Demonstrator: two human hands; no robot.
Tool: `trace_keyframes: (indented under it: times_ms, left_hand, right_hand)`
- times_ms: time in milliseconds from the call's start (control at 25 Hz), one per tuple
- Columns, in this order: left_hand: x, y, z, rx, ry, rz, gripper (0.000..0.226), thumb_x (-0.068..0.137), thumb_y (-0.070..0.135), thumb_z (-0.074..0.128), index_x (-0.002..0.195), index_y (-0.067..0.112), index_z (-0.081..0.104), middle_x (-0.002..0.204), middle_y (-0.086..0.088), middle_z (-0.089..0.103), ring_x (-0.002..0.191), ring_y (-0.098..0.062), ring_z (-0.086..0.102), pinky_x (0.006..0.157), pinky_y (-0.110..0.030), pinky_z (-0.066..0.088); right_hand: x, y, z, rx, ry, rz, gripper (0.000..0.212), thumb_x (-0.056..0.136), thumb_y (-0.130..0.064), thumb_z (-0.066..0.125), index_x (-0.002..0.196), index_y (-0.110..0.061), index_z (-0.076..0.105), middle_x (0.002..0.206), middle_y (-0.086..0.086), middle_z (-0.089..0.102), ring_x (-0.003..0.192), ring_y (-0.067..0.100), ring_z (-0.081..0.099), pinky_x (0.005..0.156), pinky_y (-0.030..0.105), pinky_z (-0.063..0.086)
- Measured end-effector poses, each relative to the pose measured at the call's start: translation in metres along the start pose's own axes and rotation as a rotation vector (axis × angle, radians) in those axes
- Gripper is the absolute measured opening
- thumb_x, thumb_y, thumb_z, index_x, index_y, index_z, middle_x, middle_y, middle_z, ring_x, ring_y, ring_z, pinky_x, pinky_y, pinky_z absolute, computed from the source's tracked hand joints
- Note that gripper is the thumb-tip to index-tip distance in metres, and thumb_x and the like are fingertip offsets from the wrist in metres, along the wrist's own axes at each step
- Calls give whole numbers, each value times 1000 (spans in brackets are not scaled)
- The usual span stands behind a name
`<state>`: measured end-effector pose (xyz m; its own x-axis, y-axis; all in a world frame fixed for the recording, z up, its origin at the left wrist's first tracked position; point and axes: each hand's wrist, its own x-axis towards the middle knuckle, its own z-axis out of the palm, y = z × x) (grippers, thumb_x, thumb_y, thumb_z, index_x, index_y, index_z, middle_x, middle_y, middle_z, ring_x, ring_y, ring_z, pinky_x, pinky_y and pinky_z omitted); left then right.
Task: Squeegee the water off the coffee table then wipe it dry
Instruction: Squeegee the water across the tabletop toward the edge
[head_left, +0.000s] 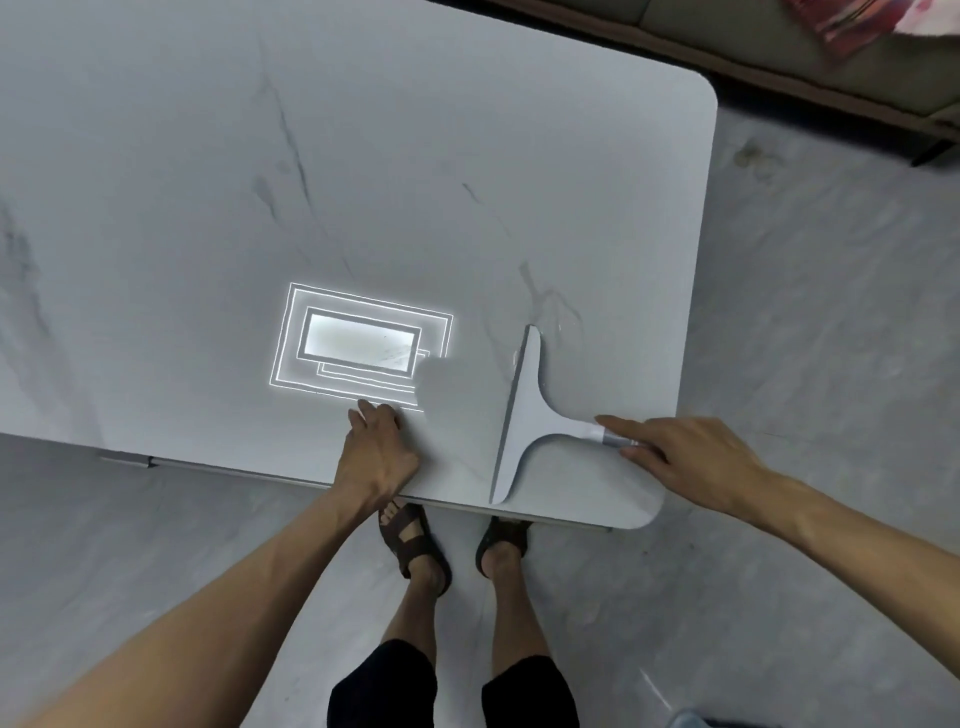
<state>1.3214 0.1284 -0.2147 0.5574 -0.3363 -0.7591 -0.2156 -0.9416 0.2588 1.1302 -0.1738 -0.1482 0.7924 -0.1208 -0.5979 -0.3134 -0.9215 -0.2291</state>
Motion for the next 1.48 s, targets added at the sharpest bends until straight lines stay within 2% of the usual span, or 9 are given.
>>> trace_keyframes:
  times_ms: [120, 280, 400, 560, 720, 1000, 1160, 1360, 1480]
  left_hand:
    - [4, 2, -1, -24, 33, -10, 50, 85, 9, 53, 132, -3, 40, 147, -31, 29, 133, -48, 34, 105, -50, 40]
    - [6, -1, 0, -118, 112, -38, 43, 85, 14, 60, 123, 1, 45, 127, -24, 49, 111, -42, 53, 89, -45, 46]
    - [-5, -2, 4, -175, 178, -33, 38, 88, 14, 58, 121, 2, 44, 119, -21, 53, 107, -40, 55, 85, -43, 46]
    - [-31, 19, 26, -195, 301, 32, 10, 87, 3, 47, 97, 5, 46, 97, -13, 52, 90, -34, 52, 72, -37, 39]
    - [-50, 61, 65, -128, 315, 74, 22, 77, -8, 48, 96, 3, 50, 99, -16, 51, 89, -33, 50, 75, -37, 39]
    - [-46, 118, 110, -58, 230, -22, 26, 79, 1, 49, 105, -1, 48, 117, -25, 49, 109, -42, 49, 92, -45, 42]
    - [-48, 145, 122, -120, 192, -69, 23, 78, 1, 47, 101, 2, 46, 110, -20, 50, 95, -39, 53, 78, -40, 41]
    - [-42, 164, 130, -4, 54, -144, 39, 80, 1, 47, 118, -6, 41, 135, -40, 33, 124, -53, 37, 102, -52, 40]
    - [-40, 166, 129, 5, 61, -161, 45, 82, 3, 49, 125, -7, 39, 137, -39, 32, 127, -53, 36, 104, -52, 39]
  right_hand:
    - [1, -32, 11, 83, 8, -78, 47, 95, -59, 33, 142, -55, 29, 93, -15, 65, 85, 9, 63, 65, 21, 37]
    - [23, -78, 38, 21, -12, -287, 43, 98, -55, 32, 141, -51, 36, 90, -8, 65, 78, 14, 61, 61, 26, 33]
    - [33, -85, 47, -47, -1, -365, 42, 100, -51, 30, 141, -49, 37, 89, -5, 65, 70, 12, 55, 59, 25, 28]
    - [30, -57, 50, -34, 81, -361, 39, 99, -52, 31, 136, -51, 44, 83, -7, 68, 66, 14, 57, 55, 25, 24]
    - [19, -4, 53, -53, 78, -345, 40, 98, -55, 28, 136, -54, 41, 79, -7, 67, 70, 16, 62, 50, 24, 20]
    - [-23, 93, 48, -114, 91, -335, 39, 95, -55, 29, 132, -52, 42, 74, -7, 67, 64, 15, 62, 49, 28, 39]
    - [-37, 132, 42, -162, 106, -343, 34, 95, -53, 32, 128, -52, 42, 67, -9, 63, 55, 12, 56, 46, 28, 43]
    - [-54, 169, 35, -180, 135, -306, 31, 92, -52, 33, 121, -56, 44, 60, -10, 58, 50, 12, 53, 45, 28, 47]
    - [-61, 175, 35, -166, 123, -287, 34, 93, -52, 35, 127, -56, 38, 67, -8, 64, 57, 14, 59, 48, 27, 44]
